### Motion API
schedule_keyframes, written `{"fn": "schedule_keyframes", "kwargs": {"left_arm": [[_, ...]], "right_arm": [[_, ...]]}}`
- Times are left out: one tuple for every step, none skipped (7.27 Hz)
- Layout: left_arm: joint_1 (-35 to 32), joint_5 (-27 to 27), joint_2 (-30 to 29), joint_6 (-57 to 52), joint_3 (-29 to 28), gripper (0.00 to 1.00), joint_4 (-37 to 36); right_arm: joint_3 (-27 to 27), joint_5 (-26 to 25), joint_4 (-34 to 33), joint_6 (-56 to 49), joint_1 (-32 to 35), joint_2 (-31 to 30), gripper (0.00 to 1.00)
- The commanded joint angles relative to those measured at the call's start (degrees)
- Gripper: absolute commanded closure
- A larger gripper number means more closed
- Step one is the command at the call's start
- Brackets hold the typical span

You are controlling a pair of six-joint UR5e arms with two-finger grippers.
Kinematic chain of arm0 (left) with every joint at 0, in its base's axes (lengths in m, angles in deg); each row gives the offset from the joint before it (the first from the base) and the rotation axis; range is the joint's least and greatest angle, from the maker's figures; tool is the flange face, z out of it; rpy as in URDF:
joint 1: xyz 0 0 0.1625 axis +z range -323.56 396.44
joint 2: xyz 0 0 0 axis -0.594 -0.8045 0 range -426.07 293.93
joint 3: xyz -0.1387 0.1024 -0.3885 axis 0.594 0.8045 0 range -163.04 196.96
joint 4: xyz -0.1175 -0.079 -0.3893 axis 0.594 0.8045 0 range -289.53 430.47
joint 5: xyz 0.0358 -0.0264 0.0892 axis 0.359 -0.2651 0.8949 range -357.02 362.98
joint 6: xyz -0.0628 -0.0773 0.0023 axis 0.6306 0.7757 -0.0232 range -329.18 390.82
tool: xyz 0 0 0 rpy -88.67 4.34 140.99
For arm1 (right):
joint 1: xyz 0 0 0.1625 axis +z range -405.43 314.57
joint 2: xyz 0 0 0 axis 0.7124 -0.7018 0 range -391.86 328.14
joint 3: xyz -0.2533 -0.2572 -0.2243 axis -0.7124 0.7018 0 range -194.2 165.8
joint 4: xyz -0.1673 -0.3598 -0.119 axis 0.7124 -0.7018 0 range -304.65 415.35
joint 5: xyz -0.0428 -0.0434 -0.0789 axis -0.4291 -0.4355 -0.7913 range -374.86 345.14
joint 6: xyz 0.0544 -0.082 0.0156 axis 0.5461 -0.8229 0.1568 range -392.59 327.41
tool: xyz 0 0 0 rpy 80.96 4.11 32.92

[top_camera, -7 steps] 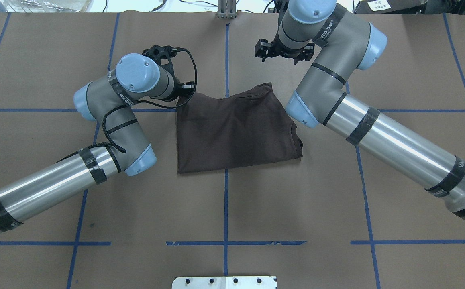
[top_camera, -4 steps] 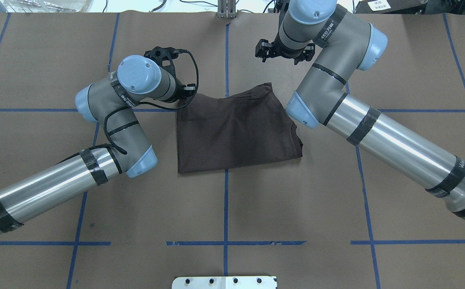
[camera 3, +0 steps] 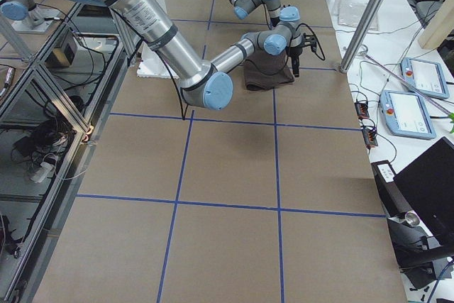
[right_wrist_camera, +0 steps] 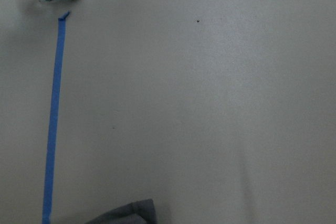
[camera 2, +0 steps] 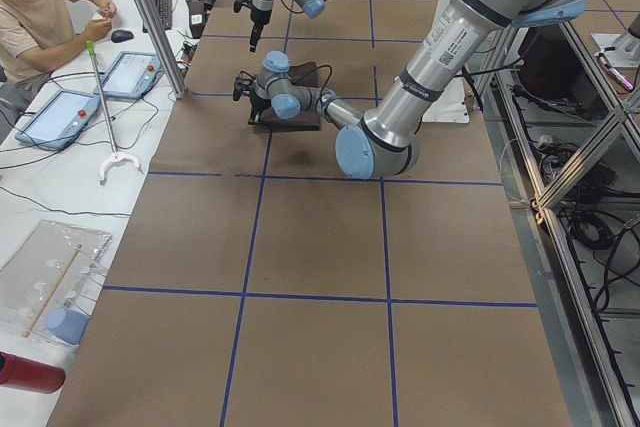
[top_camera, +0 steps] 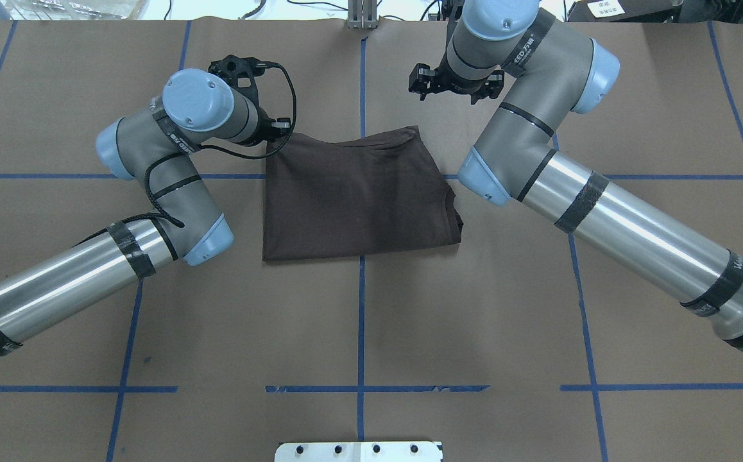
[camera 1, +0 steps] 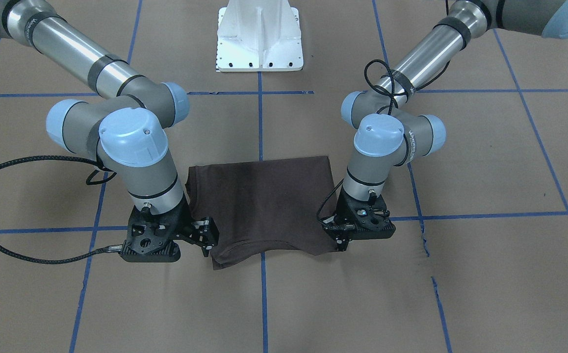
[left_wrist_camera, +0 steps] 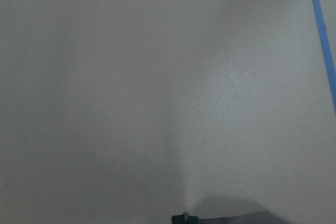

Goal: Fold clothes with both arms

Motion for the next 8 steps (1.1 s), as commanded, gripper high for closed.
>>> {"fn": "schedule_keyframes", "kwargs": {"left_arm": [[-0.86,0.04,0.43,-0.41,-0.08,0.75,0.36],[-0.86,-0.22,1.73,-1.63,0.62,0.01,2.10],[-1.21,-0.84,2.97,-1.99,4.11,0.00,1.17],[-3.47,-5.37,6.37,-8.26,10.49,0.00,-2.59],[-6.19,-7.76,11.54,-15.72,19.52,0.00,-7.84],[-8.92,-10.74,15.51,-22.67,26.92,0.00,-13.99],[-12.43,-13.30,19.98,-30.31,33.00,0.00,-18.83],[-16.72,-15.93,24.47,-38.21,37.41,0.00,-22.10]], "right_arm": [[0.00,0.09,0.00,0.00,0.02,-0.23,0.00],[0.00,0.35,-0.35,-0.09,0.19,-0.23,0.00],[0.00,2.61,-0.70,-0.26,1.67,-0.41,0.00],[-0.70,7.07,-2.96,-5.75,4.56,-1.37,0.00],[-5.23,10.16,-7.16,-13.72,8.50,-5.12,0.00],[-10.32,15.85,-11.38,-22.24,14.20,-9.77,0.00],[-13.76,19.21,-15.34,-31.98,20.00,-14.08,0.00],[-16.23,19.51,-18.51,-41.30,23.97,-18.12,0.00]]}}
